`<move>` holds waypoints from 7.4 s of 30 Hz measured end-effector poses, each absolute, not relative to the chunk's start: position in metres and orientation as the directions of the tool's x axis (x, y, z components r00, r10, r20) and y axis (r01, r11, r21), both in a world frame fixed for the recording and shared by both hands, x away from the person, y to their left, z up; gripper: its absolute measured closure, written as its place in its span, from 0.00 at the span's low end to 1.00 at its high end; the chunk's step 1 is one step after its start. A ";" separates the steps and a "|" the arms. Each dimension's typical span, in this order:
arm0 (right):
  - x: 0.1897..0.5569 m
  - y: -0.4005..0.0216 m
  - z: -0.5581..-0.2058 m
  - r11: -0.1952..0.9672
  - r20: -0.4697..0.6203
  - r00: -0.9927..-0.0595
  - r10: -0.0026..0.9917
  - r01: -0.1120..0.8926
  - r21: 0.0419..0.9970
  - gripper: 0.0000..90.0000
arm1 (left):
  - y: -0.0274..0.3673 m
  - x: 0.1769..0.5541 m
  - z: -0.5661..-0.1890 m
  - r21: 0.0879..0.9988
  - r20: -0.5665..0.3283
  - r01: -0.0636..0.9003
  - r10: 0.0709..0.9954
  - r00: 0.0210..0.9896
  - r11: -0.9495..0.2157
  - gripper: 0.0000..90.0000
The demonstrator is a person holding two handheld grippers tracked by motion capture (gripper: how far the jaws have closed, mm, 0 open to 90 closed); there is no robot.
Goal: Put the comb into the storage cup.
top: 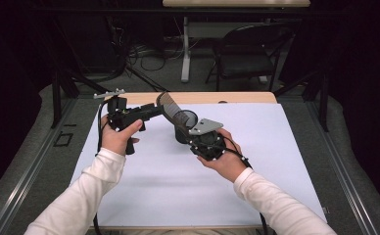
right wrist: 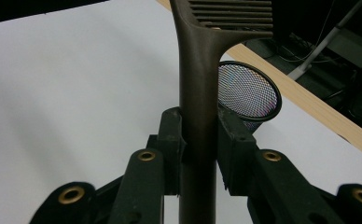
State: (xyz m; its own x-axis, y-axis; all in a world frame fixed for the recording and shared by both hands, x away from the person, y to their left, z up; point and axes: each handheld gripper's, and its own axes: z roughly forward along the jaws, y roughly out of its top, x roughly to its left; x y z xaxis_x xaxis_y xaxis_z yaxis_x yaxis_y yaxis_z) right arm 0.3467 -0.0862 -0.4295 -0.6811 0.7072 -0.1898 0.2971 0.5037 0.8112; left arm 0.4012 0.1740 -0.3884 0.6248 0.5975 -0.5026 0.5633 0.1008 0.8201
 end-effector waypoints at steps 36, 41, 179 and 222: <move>0.344 -0.083 -0.430 0.508 -0.195 -0.689 0.698 0.285 0.813 0.81 | 0.176 0.410 -0.392 0.762 -0.613 0.616 0.531 0.585 0.201 0.78; 0.343 -0.082 -0.430 0.507 -0.194 -0.691 0.696 0.281 0.815 0.81 | 0.175 0.410 -0.392 0.759 -0.615 0.619 0.532 0.582 0.202 0.81; 0.343 -0.099 -0.432 0.347 -0.139 -0.681 0.719 0.178 0.921 0.49 | 0.189 0.415 -0.377 0.699 -0.682 0.632 0.577 0.449 0.335 0.94; 0.349 -0.108 -0.431 0.330 -0.063 -0.706 0.705 0.248 0.911 0.19 | 0.190 0.431 -0.354 0.757 -0.626 0.545 0.637 0.450 0.360 0.94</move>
